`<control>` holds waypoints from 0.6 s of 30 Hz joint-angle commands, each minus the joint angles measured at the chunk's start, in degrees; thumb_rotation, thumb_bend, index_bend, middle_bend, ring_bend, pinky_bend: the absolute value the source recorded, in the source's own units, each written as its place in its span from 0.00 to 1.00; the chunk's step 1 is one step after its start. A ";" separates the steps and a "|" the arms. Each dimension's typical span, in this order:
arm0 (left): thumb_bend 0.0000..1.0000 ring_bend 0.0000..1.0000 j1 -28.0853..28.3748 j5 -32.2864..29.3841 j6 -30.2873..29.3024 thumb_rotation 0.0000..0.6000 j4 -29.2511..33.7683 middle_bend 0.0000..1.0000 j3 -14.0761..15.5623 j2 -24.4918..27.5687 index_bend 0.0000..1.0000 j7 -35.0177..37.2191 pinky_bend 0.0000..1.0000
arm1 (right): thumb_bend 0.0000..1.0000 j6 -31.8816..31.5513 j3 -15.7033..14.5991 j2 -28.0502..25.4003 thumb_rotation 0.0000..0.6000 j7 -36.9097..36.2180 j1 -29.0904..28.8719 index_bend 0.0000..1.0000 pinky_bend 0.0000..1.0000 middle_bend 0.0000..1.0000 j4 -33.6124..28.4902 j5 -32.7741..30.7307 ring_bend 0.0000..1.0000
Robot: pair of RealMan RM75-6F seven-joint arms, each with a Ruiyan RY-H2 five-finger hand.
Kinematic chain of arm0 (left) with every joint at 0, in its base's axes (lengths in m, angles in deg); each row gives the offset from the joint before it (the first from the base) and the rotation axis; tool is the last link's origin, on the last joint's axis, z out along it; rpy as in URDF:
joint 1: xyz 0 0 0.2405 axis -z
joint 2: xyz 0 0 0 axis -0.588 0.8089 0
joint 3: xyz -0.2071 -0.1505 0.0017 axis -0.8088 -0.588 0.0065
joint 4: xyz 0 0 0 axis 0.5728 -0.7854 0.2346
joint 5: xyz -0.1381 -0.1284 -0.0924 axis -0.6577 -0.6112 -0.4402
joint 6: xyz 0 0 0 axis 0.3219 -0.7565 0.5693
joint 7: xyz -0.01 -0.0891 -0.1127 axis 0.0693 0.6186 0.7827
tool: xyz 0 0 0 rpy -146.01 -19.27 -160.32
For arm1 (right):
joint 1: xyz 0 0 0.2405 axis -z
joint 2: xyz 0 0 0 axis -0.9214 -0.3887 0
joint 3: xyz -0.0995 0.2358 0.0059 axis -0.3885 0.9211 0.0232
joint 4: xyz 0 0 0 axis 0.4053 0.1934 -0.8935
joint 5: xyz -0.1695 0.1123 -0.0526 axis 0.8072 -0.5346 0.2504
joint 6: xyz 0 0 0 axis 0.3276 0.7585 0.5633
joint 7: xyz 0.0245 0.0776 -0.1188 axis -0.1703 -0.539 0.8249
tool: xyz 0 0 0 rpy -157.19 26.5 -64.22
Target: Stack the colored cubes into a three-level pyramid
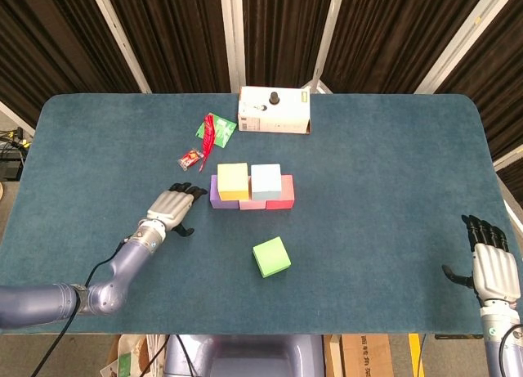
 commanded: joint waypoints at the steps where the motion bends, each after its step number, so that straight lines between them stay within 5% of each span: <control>1: 0.36 0.00 0.02 0.05 0.04 1.00 0.03 0.08 -0.08 -0.06 0.11 0.11 0.00 | 0.24 -0.04 -0.01 -0.01 1.00 0.02 0.03 0.07 0.00 0.08 -0.05 -0.02 0.00; 18: 0.36 0.00 0.80 -0.54 0.56 1.00 -0.54 0.08 -0.03 -1.10 0.11 -0.38 0.00 | 0.24 -0.01 0.10 -0.22 1.00 -0.16 0.06 0.07 0.00 0.08 -0.09 -0.30 0.00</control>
